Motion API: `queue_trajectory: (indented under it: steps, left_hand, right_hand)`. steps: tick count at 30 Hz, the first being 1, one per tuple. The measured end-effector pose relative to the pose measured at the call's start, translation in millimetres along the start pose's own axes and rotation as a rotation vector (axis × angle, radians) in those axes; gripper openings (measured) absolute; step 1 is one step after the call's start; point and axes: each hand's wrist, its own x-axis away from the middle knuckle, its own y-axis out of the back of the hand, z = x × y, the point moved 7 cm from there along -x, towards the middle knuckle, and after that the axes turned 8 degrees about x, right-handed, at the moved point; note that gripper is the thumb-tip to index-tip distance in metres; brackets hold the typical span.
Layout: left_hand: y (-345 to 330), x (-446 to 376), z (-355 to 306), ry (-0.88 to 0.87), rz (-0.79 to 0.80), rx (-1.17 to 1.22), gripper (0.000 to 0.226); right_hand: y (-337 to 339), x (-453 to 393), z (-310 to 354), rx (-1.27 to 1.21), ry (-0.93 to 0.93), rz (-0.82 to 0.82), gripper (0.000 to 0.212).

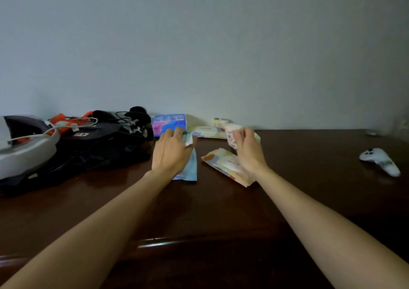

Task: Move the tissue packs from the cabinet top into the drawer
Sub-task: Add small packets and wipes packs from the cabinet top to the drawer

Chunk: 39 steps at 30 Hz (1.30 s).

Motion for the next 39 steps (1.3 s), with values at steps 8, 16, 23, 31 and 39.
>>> queue_trajectory:
  steps: [8,16,23,31,39]
  left_hand:
    - [71,124,-54,0.090,-0.087,0.496,0.035]
    - [65,320,-22,-0.145,0.051,0.054,0.060]
    - [-1,456,85,0.182,0.336,-0.116,0.074]
    - [-57,560,186,0.671,0.546,-0.085,0.101]
    - [-78,602,233,0.941,0.511,-0.063,0.093]
  right_hand:
    - [22,133,44,-0.280,0.192,-0.131,0.029]
    - [-22,318,12,-0.136,0.458,-0.011,0.017]
    - [-143,424,-112,0.004,0.057,0.485,0.024]
    - [-243,498,-242,-0.160,-0.689,0.802,0.040]
    - [-314,500,-250,-0.186,-0.704,0.708,0.035]
